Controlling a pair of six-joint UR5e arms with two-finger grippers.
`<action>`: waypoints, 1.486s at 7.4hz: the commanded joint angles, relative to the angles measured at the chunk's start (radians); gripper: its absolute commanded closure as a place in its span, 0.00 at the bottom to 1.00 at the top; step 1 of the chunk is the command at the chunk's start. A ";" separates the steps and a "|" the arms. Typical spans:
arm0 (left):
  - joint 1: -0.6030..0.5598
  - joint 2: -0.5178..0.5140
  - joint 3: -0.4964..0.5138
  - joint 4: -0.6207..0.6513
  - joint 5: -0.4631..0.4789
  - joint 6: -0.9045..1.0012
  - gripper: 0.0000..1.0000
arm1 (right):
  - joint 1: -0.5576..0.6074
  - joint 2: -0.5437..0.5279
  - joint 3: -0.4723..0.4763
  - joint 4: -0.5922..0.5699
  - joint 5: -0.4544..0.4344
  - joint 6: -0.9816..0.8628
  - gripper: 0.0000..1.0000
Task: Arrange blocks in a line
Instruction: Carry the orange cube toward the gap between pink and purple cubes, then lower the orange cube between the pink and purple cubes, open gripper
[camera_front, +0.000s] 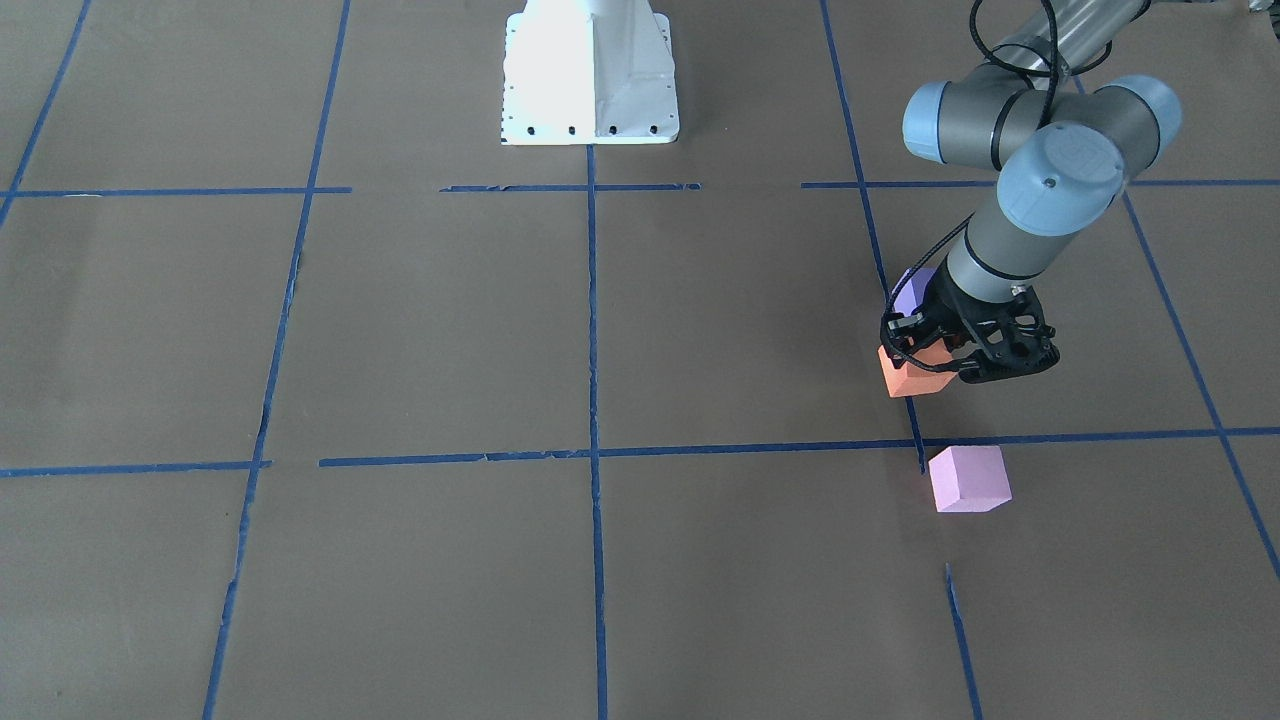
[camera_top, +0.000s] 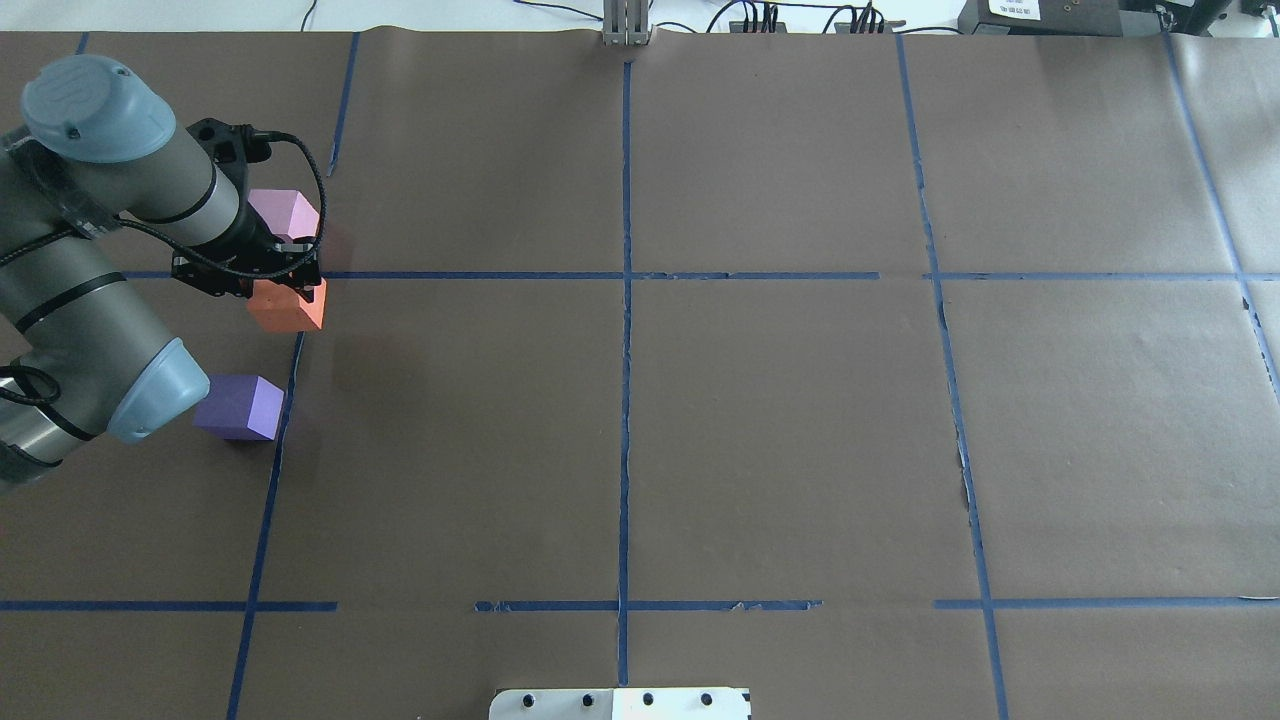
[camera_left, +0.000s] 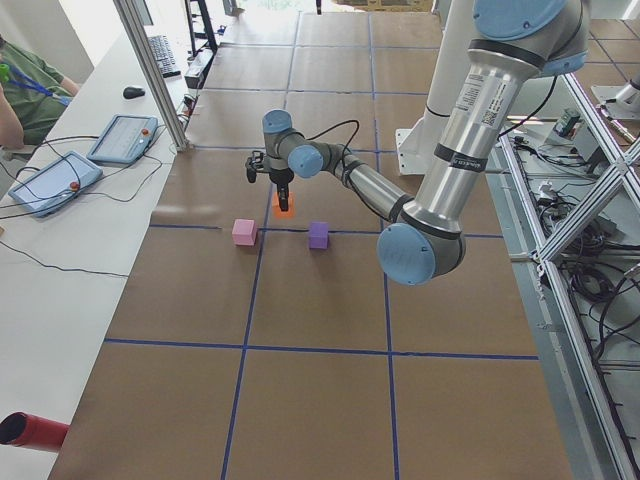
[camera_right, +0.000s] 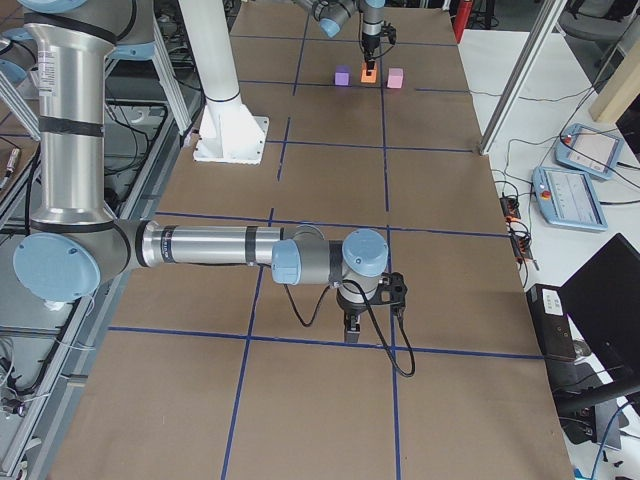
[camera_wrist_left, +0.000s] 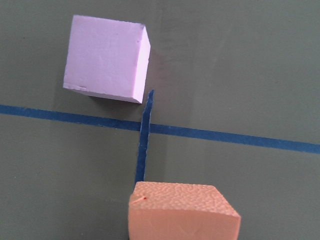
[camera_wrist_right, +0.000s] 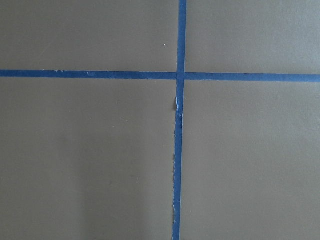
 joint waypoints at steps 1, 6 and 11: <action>-0.001 0.018 0.017 -0.005 -0.002 0.045 1.00 | 0.001 0.000 0.000 0.000 0.000 0.000 0.00; -0.005 0.059 0.074 -0.104 -0.002 0.094 1.00 | 0.001 0.000 0.000 0.000 0.000 0.000 0.00; -0.028 0.059 0.097 -0.106 -0.003 0.145 0.54 | 0.001 0.000 0.000 0.000 0.000 0.000 0.00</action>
